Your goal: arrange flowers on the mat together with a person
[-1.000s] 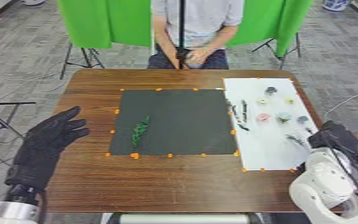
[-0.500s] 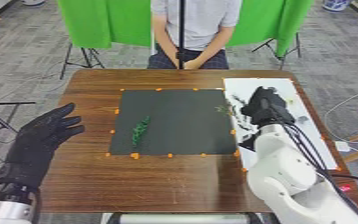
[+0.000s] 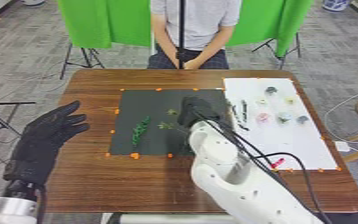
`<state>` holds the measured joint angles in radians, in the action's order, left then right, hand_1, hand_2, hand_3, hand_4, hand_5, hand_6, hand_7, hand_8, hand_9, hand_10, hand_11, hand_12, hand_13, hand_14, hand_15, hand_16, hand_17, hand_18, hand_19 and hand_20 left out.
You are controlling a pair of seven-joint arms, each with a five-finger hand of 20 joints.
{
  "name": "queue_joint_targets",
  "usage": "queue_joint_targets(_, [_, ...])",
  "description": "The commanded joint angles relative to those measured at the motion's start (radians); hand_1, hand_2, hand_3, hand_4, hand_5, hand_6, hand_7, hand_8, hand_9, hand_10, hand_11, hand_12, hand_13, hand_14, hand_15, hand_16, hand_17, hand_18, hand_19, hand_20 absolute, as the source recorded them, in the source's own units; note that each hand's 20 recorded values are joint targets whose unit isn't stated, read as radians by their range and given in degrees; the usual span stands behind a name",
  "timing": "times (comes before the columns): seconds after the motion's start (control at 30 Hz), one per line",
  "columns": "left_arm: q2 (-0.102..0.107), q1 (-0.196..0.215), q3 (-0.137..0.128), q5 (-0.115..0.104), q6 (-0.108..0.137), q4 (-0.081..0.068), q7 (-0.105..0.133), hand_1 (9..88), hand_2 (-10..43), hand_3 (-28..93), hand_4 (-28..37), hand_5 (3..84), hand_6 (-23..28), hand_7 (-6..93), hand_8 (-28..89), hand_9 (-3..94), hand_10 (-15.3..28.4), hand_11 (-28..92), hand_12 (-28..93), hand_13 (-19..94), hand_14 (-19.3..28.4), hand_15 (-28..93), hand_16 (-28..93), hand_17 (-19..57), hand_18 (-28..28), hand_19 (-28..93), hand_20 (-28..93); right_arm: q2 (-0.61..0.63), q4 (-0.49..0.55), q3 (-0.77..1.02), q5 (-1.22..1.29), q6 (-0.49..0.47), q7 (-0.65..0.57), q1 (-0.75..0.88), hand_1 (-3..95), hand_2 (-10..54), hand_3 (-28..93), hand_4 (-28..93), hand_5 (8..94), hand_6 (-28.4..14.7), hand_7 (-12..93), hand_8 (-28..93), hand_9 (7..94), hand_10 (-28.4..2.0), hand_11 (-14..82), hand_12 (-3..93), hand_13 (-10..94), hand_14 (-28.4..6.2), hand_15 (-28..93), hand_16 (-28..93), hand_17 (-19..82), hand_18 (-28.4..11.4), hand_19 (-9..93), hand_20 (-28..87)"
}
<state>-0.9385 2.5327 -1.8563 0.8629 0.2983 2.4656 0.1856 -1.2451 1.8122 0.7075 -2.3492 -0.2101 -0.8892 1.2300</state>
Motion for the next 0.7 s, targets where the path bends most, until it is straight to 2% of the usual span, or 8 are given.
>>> queue_joint_targets(0.03, [0.024,-0.038,0.025,-0.001,0.01,-0.017,-0.011,22.2,5.6,77,-28.3,39.0,10.2,14.5,-10,36.8,21.3,27,10,25,28.4,54,-12,-10.1,25.4,52,2,-0.055,-0.056,-0.053,-0.019,-0.092,-0.02,-0.043,49.4,-6.4,63,-21,91.3,-0.4,14,9,93.7,-11.1,35.4,20.9,88,-7.4,60,20,45,-20.3,93,-9])
queue_joint_targets(0.23, [0.029,-0.042,0.029,-0.002,0.008,-0.021,-0.01,22.2,5.5,77,-28.3,39.0,10.1,14.6,-10,36.8,21.3,27,10,26,28.4,54,-11,-10.1,25.5,52,2,-0.065,-0.072,-0.071,-0.016,-0.126,-0.026,-0.051,45.0,-3.6,65,-22,93.2,0.3,15,2,93.7,-11.2,37.8,20.2,89,-7.9,61,20,45,-20.9,93,-8])
queue_joint_targets(0.27, [0.028,-0.052,0.032,0.001,0.002,-0.024,-0.017,22.1,5.5,77,-28.3,39.0,10.1,14.6,-10,36.8,21.3,27,10,26,28.4,54,-11,-10.1,25.5,52,2,-0.064,-0.072,-0.075,-0.016,-0.125,-0.028,-0.052,44.7,-3.5,65,-22,93.2,0.4,15,2,93.7,-11.2,37.9,20.1,89,-8.0,61,20,45,-21.0,93,-8])
queue_joint_targets(0.37, [0.034,-0.069,0.043,0.001,-0.002,-0.03,-0.022,22.2,5.5,77,-28.3,38.9,10.1,14.7,-10,36.8,21.4,27,10,26,28.4,54,-12,-10.1,25.5,52,2,-0.065,-0.073,-0.089,-0.018,-0.116,-0.03,-0.06,42.1,-1.3,65,-21,93.3,0.6,17,-10,93.7,-11.4,37.8,19.8,89,-8.1,61,20,45,-21.0,93,-8])
queue_joint_targets(0.5, [0.038,-0.091,0.055,0.003,-0.007,-0.036,-0.028,22.2,5.6,77,-28.3,39.0,10.1,14.6,-10,36.7,21.5,27,10,25,28.4,55,-11,-10.1,25.4,52,2,-0.071,-0.078,-0.095,-0.015,-0.123,-0.037,-0.067,41.0,-0.6,64,-21,93.2,0.5,17,-11,93.7,-11.6,37.5,19.8,89,-8.2,61,20,45,-21.2,93,-8])
queue_joint_targets(0.7, [0.041,-0.086,0.057,0.002,-0.005,-0.036,-0.026,22.3,5.6,77,-28.3,39.0,10.2,14.7,-10,36.8,21.4,27,10,25,28.4,54,-12,-10.1,25.4,52,2,-0.075,-0.076,-0.099,-0.012,-0.11,-0.036,-0.066,39.7,0.6,63,-21,93.4,0.4,17,-11,93.7,-11.9,37.8,19.6,89,-8.4,61,20,45,-21.5,93,-8])
